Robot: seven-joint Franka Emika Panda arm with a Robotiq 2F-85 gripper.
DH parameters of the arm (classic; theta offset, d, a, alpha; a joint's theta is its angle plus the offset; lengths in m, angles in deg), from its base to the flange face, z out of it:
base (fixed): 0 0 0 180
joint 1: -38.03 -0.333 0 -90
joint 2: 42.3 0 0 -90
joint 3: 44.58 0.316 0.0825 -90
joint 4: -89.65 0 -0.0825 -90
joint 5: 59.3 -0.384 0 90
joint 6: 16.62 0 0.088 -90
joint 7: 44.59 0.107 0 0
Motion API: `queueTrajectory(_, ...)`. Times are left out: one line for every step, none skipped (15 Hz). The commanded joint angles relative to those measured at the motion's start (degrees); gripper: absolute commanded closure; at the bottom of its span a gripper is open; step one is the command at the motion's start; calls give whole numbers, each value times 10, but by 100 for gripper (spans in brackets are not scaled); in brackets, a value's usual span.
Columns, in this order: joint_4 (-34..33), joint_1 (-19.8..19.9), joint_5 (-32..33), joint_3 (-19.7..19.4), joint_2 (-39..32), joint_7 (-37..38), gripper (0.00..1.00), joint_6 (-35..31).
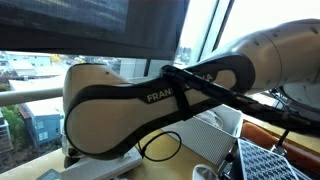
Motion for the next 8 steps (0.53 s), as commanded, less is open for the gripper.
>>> queueTrajectory(10, 4, -6, 2, 19, 15, 99, -6)
queueTrajectory(21, 3, -5, 2, 36, 19, 100, -10)
queueTrajectory(28, 2, -4, 2, 49, 22, 100, -15)
queueTrajectory(42, 2, -3, 2, 69, 24, 99, -22)
queueTrajectory(59, 2, -2, 1, 93, 28, 100, -32)
queueTrajectory(74, 3, -1, 0, 115, 32, 100, -41)
queueTrajectory(98, 6, 2, -4, 144, 37, 100, -53)
queueTrajectory(124, 9, 4, -9, 172, 45, 100, -69)
